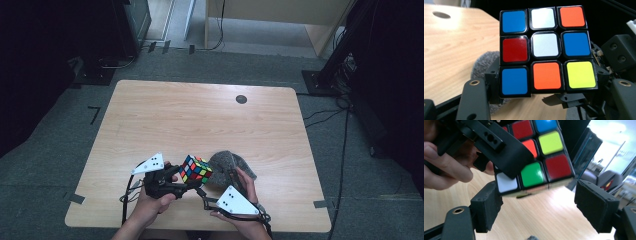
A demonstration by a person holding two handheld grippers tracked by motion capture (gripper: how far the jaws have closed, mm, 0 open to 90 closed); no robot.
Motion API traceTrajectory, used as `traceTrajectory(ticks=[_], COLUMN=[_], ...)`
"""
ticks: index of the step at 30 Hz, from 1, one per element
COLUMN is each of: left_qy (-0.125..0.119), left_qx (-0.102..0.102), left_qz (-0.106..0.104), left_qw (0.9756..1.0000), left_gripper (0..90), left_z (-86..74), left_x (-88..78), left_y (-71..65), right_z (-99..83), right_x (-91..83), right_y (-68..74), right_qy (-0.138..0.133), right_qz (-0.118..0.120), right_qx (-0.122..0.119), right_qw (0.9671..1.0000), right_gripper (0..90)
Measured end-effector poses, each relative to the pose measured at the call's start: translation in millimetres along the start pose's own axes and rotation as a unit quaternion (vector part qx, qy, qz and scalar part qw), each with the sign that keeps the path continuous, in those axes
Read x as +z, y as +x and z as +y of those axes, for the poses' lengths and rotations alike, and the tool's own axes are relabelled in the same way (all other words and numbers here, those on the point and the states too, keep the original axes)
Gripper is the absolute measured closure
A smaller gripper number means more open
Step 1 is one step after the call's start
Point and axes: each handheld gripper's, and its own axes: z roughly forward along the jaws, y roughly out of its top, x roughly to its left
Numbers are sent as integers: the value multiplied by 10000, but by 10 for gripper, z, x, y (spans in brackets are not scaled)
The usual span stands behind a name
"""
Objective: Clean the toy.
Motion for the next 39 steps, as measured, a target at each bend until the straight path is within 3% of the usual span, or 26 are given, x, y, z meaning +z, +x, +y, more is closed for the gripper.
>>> traceTrajectory(ticks=[2, 6, 9, 11, 13, 18, 19, 22, 23, 24, 25, 26, 29, 30, 31, 32, 34, 35, 36, 37, 38, 39], left_qy=[99, 208, 227, 210, 192, 70, 35, -113, -90, -90, -41, 28, 214, 251, 251, 278, 346, 417, 417, 452, 441, 441], left_qx=[-113, -125, -175, -215, -148, 27, 55, 209, 442, 442, 607, 762, 1040, 1414, 1414, 1681, 2031, 2267, 2267, 2525, 2651, 2651], left_qz=[-88, -220, -244, -288, -312, -46, 26, 198, 376, 376, 488, 618, 993, 1224, 1224, 1387, 1464, 1507, 1507, 1506, 1539, 1539], left_qw=[9998, 9995, 9993, 9991, 9992, 10000, 10000, 9995, 9983, 9983, 9970, 9952, 9894, 9820, 9820, 9756, 9675, 9613, 9613, 9547, 9508, 9508], left_gripper=[339, 338, 337, 334, 322, 140, 136, 123, 112, 108, 105, 105, 106, 111, 122, 122, 135, 135, 136, 136, 136, 138], left_z=[-3, -2, 2, 2, 1, 26, 34, 49, 46, 46, 36, 20, -29, -52, -52, -64, -90, -118, -118, -142, -150, -150], left_x=[21, 48, 45, 38, 35, 13, -12, -115, -158, -158, -167, -165, -117, -85, -85, -52, -2, 41, 41, 78, 93, 93], left_y=[10, -3, 7, 30, 29, -2, 8, 54, 70, 70, 76, 82, 74, 15, 15, -41, -120, -178, -178, -236, -265, -265], right_z=[-3, -10, -10, 8, 15, 2, -35, -78, -84, -84, -66, -66, 32, 113, 113, 141, 213, 252, 252, 287, 296, 296], right_x=[7, 23, 21, 9, 8, 6, -2, -39, -58, -58, -102, -102, -176, -193, -193, -195, -198, -191, -191, -175, -168, -168], right_y=[17, 48, 63, 85, 94, 62, 16, -118, -177, -177, -279, -279, -352, -360, -360, -359, -349, -332, -332, -302, -288, -288], right_qy=[-28, -47, -68, -18, -9, 156, 324, 446, 470, 470, 560, 560, 617, 623, 623, 633, 679, 739, 739, 914, 987, 987], right_qz=[-33, -69, -108, -170, -201, -164, -168, -295, -332, -332, -378, -378, -215, -103, -103, -62, 132, 237, 237, 265, 279, 279], right_qx=[-142, -294, -392, -609, -640, -511, -393, 27, 239, 239, 641, 641, 1113, 1463, 1463, 1626, 2172, 2502, 2502, 2721, 2826, 2826], right_qw=[9999, 9995, 9991, 9980, 9977, 9984, 9986, 9986, 9981, 9981, 9957, 9957, 9916, 9872, 9872, 9846, 9737, 9651, 9651, 9575, 9537, 9537], right_gripper=[242, 272, 289, 338, 339, 341, 341, 341, 341, 341, 341, 341, 341, 341, 341, 341, 340, 341, 341, 340, 340, 340])
